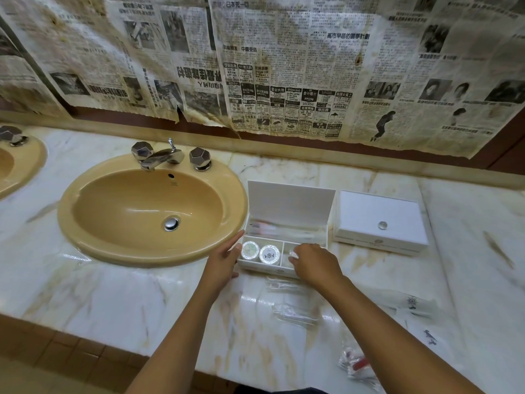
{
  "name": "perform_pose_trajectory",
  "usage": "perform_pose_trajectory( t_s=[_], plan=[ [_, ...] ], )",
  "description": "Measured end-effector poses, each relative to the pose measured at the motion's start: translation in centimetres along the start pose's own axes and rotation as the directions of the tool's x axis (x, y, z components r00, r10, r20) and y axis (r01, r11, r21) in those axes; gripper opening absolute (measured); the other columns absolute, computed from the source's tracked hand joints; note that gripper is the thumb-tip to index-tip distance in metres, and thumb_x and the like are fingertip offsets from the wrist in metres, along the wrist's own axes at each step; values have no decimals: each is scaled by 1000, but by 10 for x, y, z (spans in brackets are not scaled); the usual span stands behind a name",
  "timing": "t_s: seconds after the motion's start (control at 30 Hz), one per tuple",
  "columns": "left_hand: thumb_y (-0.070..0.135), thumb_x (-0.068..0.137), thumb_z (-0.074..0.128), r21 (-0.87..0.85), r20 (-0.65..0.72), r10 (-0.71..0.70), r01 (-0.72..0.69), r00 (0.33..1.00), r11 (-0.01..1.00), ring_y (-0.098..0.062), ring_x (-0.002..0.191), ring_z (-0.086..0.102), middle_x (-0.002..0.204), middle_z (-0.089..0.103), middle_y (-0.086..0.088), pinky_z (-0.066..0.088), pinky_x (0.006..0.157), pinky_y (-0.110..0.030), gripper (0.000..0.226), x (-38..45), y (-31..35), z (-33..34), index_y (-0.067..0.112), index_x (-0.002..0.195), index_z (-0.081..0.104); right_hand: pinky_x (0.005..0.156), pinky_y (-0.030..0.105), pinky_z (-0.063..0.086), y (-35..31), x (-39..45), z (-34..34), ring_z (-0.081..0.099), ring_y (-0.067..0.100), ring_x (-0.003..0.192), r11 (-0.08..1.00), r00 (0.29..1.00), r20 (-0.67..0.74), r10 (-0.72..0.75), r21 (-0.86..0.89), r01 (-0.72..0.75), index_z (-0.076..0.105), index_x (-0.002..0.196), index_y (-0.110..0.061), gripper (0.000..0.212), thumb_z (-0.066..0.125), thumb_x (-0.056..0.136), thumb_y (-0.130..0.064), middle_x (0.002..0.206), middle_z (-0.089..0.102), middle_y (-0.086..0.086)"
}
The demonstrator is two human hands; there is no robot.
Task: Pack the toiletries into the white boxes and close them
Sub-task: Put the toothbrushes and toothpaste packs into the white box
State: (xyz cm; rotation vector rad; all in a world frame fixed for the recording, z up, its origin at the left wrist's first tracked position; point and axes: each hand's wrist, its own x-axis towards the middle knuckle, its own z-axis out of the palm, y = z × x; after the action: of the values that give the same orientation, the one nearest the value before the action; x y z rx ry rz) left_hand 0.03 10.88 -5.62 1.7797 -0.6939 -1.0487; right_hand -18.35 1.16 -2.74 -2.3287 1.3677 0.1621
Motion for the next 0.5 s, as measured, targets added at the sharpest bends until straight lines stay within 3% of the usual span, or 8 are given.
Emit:
perform_pose_trajectory(
  t_s=[0.07,0.17,0.27,0.4,0.5],
  plan=[
    [31,99,48,-2,-3,-3,3,1000,1000,-13,83,49,86,49,3,52,67,-27,31,0,0,0,60,112,55,76,29,38,-2,-1,-1,58,27,106,1000,1000,28,2,4,-2,61,102,-15,26,42,100,-32,113,64,6],
    [29,100,48,-9,-5,4,-4,1000,1000,-10,74,45,77,47,6,54,76,-36,31,-2,0,1,54,117,55,69,29,37,-5,-3,-2,57,27,92,997,999,-40,20,81,-17,47,85,-20,19,40,98,-30,103,62,6],
    [28,100,48,-6,-14,8,-8,1000,1000,-8,72,45,77,47,11,54,81,-40,31,-2,1,1,48,124,55,66,30,37,-10,-4,-6,54,25,82,971,989,-141,35,240,0,41,92,-20,9,38,96,-28,98,57,2],
    [29,100,48,-3,-13,17,-17,1000,1000,-9,74,45,76,46,10,54,80,-38,30,-2,1,1,49,122,55,73,35,41,-15,-5,-12,53,27,87,919,988,-153,28,393,35,39,92,-17,8,37,97,-22,101,52,5],
    [29,100,47,1,-10,20,-20,1000,1000,-9,73,44,77,46,9,55,80,-39,31,-2,1,1,49,122,54,82,33,43,-15,-4,-11,54,24,97,901,988,-151,13,430,54,52,96,-15,15,37,97,-15,107,54,6]
  ],
)
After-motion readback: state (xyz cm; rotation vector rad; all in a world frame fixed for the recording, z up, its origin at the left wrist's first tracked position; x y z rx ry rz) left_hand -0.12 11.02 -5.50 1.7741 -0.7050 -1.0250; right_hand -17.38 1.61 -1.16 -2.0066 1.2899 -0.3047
